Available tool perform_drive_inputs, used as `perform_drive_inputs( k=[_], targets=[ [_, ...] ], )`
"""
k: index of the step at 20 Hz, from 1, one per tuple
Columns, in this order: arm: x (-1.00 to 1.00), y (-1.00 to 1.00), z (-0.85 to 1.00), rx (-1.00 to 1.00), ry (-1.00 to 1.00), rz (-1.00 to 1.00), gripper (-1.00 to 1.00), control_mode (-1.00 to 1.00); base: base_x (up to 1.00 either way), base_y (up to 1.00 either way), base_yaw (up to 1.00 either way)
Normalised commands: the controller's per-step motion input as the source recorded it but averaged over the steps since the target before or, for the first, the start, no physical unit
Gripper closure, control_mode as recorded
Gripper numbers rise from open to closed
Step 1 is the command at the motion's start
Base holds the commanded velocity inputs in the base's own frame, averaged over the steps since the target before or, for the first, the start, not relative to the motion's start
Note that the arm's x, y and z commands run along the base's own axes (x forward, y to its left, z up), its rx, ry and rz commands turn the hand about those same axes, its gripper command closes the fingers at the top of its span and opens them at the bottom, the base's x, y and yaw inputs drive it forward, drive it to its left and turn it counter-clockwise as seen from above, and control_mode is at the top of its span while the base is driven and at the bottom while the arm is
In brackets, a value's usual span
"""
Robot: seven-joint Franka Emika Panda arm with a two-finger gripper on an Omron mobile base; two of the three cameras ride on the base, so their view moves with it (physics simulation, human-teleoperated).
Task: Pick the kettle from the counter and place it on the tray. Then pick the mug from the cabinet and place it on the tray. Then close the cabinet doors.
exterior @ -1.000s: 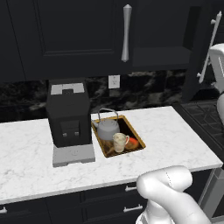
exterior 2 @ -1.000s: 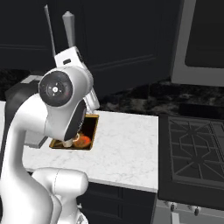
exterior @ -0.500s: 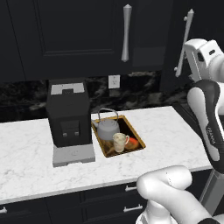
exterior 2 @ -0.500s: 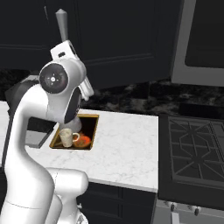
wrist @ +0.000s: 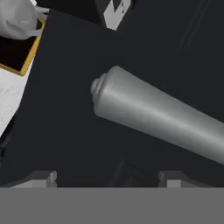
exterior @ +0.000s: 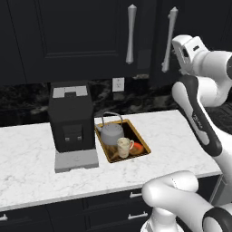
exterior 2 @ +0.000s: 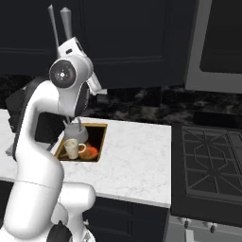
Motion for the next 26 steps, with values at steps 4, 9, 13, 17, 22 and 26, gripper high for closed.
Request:
perform_drive_inputs(
  k=[4, 9, 13, 17, 22, 26],
  targets=[
    [0.64, 0.03, 0.00, 0.00, 0.00, 0.00, -1.00, -1.00, 0.00, 0.00, 0.00],
    [0.64, 0.00, 0.00, 0.00, 0.00, -0.04, -1.00, -1.00, 0.00, 0.00, 0.00],
    [0.51, 0.00, 0.00, 0.00, 0.00, -0.05, -1.00, -1.00, 0.00, 0.00, 0.00],
    [0.60, 0.00, 0.00, 0.00, 0.00, -0.09, -1.00, -1.00, 0.00, 0.00, 0.00],
    [0.45, -0.01, -0.06, 0.00, 0.03, -0.10, -1.00, -1.00, 0.00, 0.00, 0.00],
    [0.36, -0.04, -0.07, 0.00, 0.00, -0.07, -1.00, -1.00, 0.00, 0.00, 0.00]
  ],
)
